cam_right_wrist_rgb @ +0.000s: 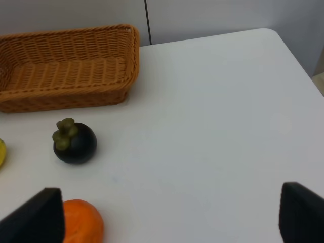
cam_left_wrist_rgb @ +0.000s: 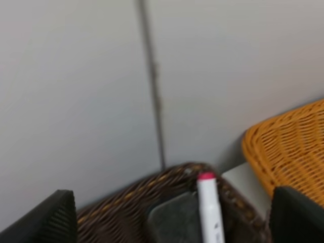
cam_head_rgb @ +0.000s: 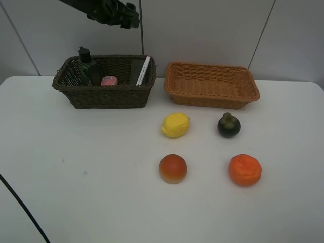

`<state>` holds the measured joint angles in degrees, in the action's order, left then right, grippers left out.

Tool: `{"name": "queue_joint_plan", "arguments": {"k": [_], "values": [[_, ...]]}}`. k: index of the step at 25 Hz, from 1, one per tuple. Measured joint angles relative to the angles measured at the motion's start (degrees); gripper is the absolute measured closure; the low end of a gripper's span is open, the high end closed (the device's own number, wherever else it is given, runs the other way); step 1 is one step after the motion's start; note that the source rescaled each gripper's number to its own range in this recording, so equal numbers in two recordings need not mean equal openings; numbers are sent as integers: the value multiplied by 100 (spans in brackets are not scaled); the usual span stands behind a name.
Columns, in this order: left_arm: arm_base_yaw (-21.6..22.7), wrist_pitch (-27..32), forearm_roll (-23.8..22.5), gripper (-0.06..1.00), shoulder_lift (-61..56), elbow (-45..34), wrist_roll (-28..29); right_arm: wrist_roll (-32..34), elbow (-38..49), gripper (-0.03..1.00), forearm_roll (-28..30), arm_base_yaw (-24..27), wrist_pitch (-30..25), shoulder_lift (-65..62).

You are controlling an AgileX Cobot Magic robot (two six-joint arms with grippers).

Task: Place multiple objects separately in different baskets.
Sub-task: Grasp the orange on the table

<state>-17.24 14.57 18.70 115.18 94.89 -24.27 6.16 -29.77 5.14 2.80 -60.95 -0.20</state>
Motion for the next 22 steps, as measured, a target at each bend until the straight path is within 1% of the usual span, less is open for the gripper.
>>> {"name": "queue_joint_plan", "arguments": {"k": [2,4,7,9,11,13,16,22], "values": [[294,388,7,-5,-179,0,245,0,0,-3,0,0,0,0],[704,895,0,-5,-360,0,495,0,0,-3,0,0,0,0],[1294,1580,-103,-5,-664,-84,702,0,0,-3,0,0,0,0],[1616,1902,-143,-5,-937,-334,781,0,0,-3,0,0,0,0],[1844,2065,-167,-5,-1327,-720,821,0,0,-3,0,0,0,0],[1923,2201,-228,-5,-1789,-1219,826,0,0,-3,0,0,0,0],[1923,2336,-278,-5,-2682,-2155,741,0,0,-3,0,0,0,0],[1923,2336,-494,-5,-4748,-3899,592,0,0,-3,0,0,0,0]]}}
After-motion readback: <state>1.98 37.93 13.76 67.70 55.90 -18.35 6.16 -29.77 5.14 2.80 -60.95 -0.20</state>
